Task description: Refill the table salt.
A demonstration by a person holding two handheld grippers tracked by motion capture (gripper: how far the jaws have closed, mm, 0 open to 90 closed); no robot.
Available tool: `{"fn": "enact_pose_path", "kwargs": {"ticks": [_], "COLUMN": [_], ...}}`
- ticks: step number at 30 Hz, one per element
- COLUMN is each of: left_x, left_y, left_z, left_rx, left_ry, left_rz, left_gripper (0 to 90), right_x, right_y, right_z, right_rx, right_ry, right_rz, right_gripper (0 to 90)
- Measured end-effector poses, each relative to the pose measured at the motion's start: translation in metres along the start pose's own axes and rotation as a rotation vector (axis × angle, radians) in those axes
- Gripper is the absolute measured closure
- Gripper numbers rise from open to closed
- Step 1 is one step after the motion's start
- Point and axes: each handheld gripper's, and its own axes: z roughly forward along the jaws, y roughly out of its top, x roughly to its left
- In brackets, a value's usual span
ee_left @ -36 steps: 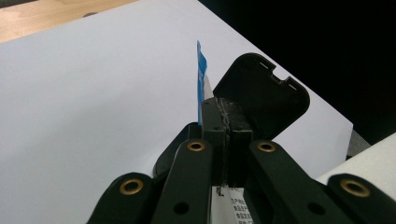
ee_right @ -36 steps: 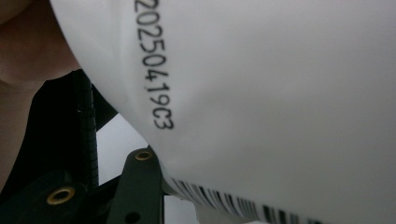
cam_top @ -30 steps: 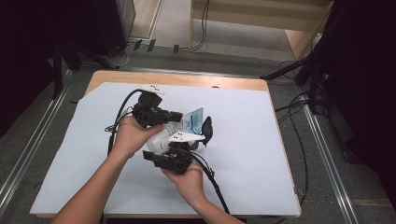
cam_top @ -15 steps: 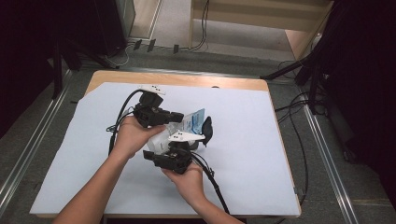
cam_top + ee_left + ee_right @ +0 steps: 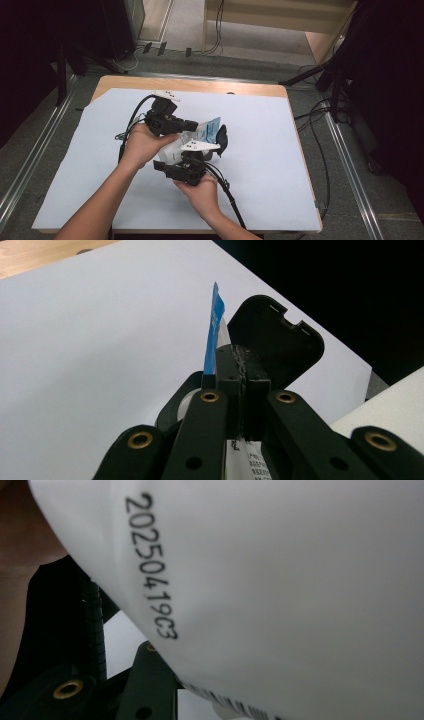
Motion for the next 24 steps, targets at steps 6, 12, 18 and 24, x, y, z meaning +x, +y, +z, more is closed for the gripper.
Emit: {"fn": "enact_pose_path", "kwargs": {"ticks": [6,12,18,24], "left_x": [-0.0006,-0.0028,-0.0007,0.0027], "left_y": [0.0001,-0.0005,-0.0028,-0.006], "left_z": [0.0002,0.0004,0.0,-0.0005], "left_rx": [0.007,-0.001,-0.013,-0.03], "left_ry": [0.002,0.008,-0.004,-0.017], "left_rz": [0.011,0.026,0.029,0.018], "left_gripper": [90.0,90.0,90.0,90.0], "right_x": [-0.0001,-0.0007,-0.0008,-0.0011], "right_y": [-0.0001,-0.0003,-0.0009,-0.0021], "right_z": [0.0001,0.0003,0.0004,0.0015], "right_rx": [0.002,0.006,0.013,0.014], "right_ry": [-0.002,-0.003,-0.006,-0.011], "right_rz": [-0.002,-0.008,-0.02,-0.023], "right_gripper": [64.2,63.9,62.6,62.0]}}
